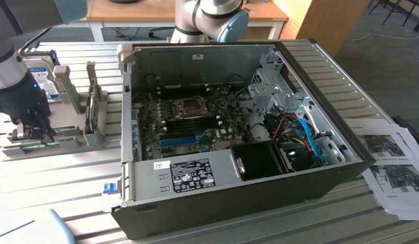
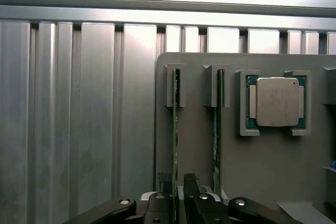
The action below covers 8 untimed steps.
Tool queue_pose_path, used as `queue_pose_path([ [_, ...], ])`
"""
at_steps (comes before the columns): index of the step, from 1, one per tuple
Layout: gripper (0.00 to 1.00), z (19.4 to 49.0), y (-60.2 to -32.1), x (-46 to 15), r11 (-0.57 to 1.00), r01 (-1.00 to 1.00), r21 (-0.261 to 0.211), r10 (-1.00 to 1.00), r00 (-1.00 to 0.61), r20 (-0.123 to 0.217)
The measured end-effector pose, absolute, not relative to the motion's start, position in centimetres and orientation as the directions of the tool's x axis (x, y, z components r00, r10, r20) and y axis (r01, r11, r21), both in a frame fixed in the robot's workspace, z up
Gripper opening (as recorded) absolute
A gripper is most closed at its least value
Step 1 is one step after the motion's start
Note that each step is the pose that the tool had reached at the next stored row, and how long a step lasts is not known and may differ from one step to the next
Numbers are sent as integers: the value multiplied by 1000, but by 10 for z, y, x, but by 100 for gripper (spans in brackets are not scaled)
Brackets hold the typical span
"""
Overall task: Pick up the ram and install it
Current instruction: 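Pick up the ram and move it above insertion slot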
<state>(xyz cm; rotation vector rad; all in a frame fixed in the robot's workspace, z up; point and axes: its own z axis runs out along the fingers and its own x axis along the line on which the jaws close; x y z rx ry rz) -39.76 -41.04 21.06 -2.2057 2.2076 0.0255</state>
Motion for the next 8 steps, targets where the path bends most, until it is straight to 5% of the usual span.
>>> queue_pose_path([
  [8,23,207,-410,-397,1,-1000,-3,-1000,-1,-26],
])
